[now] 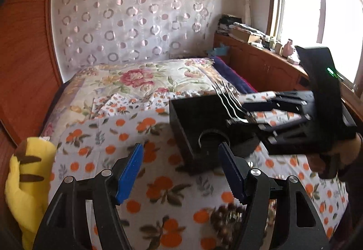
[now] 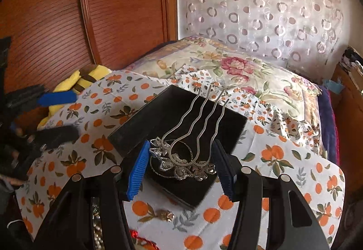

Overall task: Organize jewelry
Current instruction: 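Carry the hairpin with the right tool into the black box and release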

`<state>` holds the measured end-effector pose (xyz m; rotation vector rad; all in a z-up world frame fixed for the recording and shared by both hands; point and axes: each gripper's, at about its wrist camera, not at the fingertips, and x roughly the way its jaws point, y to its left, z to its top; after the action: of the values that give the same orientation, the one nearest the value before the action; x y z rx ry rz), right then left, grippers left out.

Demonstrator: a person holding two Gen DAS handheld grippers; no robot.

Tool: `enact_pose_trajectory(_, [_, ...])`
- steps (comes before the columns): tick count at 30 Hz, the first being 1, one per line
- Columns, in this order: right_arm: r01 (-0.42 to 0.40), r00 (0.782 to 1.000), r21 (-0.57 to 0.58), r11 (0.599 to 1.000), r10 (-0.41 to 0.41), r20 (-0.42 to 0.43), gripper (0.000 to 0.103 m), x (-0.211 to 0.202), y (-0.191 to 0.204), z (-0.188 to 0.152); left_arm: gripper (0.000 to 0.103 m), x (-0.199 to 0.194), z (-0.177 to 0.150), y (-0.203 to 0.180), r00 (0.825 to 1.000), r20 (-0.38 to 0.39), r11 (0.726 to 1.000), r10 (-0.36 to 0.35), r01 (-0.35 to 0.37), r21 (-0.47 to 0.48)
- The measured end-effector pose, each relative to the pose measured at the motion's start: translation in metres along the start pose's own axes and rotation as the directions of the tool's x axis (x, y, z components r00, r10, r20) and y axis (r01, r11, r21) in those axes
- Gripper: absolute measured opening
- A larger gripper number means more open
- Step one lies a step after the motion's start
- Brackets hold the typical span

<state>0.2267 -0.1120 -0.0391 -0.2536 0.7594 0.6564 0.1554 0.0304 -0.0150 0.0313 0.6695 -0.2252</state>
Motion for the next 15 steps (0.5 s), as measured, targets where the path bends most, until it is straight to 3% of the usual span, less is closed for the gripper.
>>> enact_pose_trajectory(3, [0.012,1.000,-0.001,1.000,-0.012,-0.020,0.062,0.009,0.002,0.001,0.065,-0.003,-0.016,0.001,1.000,-0.022,1.000,-0.006,0.006,0.003])
enact_pose_trajectory(6, [0.017,1.000,0.009,1.000,-0.017,-0.010,0.079,0.007,0.003,0.001,0.065,-0.003,-0.030,0.000,0.999,-0.049,1.000,-0.021,0.021,0.001])
enact_pose_trajectory(11, [0.028,0.999,0.019,0.999,-0.028,0.028,0.079,-0.015,0.007,-0.008,0.065,-0.002,-0.051,-0.006,0.995,-0.086,0.999,-0.041,0.041,0.001])
enact_pose_trajectory(15, [0.033,0.998,0.042,0.999,-0.035,0.051,0.078,-0.046,0.010,-0.035,0.065,0.001,-0.067,-0.015,0.991,-0.124,0.998,-0.057,0.058,0.007])
